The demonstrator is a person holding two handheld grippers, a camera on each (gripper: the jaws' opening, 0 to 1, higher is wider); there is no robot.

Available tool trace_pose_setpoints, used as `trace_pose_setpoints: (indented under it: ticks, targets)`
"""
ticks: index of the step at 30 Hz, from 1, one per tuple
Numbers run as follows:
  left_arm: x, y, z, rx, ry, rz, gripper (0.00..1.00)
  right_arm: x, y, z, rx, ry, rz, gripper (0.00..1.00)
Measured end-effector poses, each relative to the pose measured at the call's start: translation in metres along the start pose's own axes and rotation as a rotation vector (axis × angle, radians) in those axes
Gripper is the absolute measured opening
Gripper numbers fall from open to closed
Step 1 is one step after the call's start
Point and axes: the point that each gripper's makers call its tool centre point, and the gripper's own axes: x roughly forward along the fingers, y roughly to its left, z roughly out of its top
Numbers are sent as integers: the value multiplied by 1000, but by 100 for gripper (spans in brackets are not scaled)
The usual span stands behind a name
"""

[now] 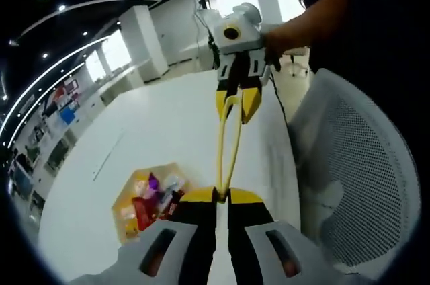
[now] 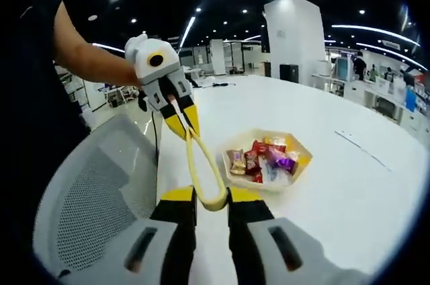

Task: Place the target food into the container with the food tongs after gripping and lifting it, then release it inside without dropping or visibly crushing the food.

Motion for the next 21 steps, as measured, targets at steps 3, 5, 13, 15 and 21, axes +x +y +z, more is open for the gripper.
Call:
trace_pose_setpoints:
  ticks: [3, 5, 13, 15, 21]
  targets:
    - [11, -7, -13, 3, 36, -16, 0, 6, 2, -17, 32, 30, -2, 16]
    - [17, -9, -18, 5, 49, -21, 0, 9, 3, -29, 44, 56, -5, 16]
    - [44, -15, -42, -5, 100, -30, 0, 20, -8, -66, 85, 139, -52, 17]
    - [48, -15, -46, -15, 103, -29, 0, 22, -10, -74, 100, 148, -60, 17]
    - [56, -16, -58, -12, 136, -19, 0, 21, -19, -79, 117, 150, -110, 20]
